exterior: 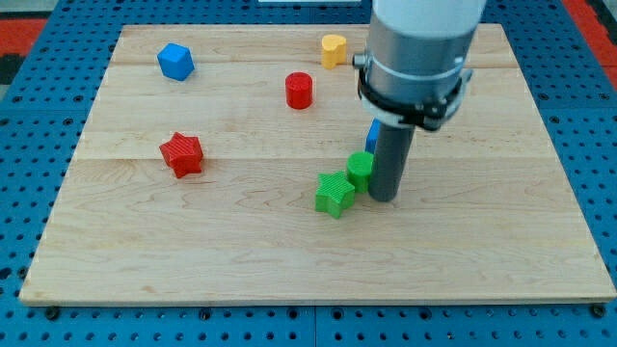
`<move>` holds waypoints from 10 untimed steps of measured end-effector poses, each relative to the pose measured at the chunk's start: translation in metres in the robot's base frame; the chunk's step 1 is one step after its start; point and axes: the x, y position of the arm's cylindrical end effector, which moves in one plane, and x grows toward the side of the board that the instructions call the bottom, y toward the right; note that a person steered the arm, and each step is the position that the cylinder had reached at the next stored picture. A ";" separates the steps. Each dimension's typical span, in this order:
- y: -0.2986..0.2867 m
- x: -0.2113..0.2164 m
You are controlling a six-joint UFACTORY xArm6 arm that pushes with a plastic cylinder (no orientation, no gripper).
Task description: Place the green blocks horizontal towards each other
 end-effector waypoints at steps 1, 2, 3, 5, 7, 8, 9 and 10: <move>0.059 0.018; 0.027 0.055; -0.137 0.064; -0.031 0.064; -0.095 0.037; -0.129 0.035; -0.064 0.084; -0.009 0.058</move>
